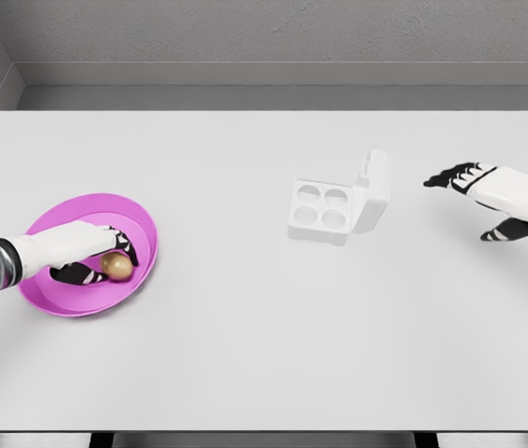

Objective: Pack egg into the box and close the box lid

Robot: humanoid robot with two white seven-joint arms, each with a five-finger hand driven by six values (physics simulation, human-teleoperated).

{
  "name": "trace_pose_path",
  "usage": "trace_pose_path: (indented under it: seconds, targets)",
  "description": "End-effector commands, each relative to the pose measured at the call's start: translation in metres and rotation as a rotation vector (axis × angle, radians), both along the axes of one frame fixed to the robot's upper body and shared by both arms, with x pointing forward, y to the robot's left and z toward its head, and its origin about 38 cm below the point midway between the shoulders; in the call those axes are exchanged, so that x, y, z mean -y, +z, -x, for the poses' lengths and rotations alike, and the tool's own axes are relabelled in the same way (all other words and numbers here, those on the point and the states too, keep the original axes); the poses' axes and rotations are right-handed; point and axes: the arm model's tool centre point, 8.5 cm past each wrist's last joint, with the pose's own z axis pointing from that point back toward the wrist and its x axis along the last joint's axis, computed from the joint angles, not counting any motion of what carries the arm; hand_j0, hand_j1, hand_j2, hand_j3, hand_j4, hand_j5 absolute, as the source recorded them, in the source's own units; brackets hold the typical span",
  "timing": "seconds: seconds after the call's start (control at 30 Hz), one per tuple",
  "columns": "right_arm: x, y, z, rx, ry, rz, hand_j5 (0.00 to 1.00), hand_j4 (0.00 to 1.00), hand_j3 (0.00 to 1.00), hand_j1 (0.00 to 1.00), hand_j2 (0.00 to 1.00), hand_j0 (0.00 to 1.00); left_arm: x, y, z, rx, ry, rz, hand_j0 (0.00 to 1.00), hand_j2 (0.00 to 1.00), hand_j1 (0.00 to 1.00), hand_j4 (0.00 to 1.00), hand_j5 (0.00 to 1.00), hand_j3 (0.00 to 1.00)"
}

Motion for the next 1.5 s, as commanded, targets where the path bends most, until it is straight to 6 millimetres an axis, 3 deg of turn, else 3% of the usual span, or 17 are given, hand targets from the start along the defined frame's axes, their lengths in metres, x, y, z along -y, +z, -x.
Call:
trace_pose_path:
  seconds: [0.0,0.17,0.73,0.8,1.0,1.47]
  targets:
    - [0.0,0.001,0.0,0.0,-0.003,-0.004,1.0,1.0,1.0,1.0,1.0,1.0,0.002,-0.002,0.002,-0.017,-0.008,0.007,0.46,0.46,0.46,0.46,0.46,0.46]
    - [0.001,0.001,0.0,0.0,-0.004,-0.004,1.0,1.0,1.0,1.0,1.0,1.0,0.002,-0.001,0.001,-0.013,-0.012,0.007,0.31,0.31,0.31,0.31,0.31,0.31]
    - [0.0,0.001,0.0,0.002,-0.002,-0.004,1.0,1.0,1.0,1.0,1.0,1.0,-0.011,0.045,-0.019,0.103,0.041,0.063,0.3,0.3,0.3,0.3,0.3,0.3]
    - [0.0,0.001,0.0,0.002,-0.002,-0.006,1.0,1.0,1.0,1.0,1.0,1.0,0.004,0.048,-0.025,0.121,0.029,0.121,0.3,0.3,0.3,0.3,0.3,0.3]
    - [0.0,0.001,0.0,0.002,-0.002,-0.006,1.0,1.0,1.0,1.0,1.0,1.0,0.006,0.062,-0.031,0.157,0.025,0.125,0.3,0.3,0.3,0.3,0.3,0.3]
    - [-0.001,0.001,-0.001,0.002,-0.001,-0.009,1.0,1.0,1.0,1.0,1.0,1.0,0.06,0.07,-0.043,0.202,-0.039,0.268,0.3,0.3,0.3,0.3,0.3,0.3]
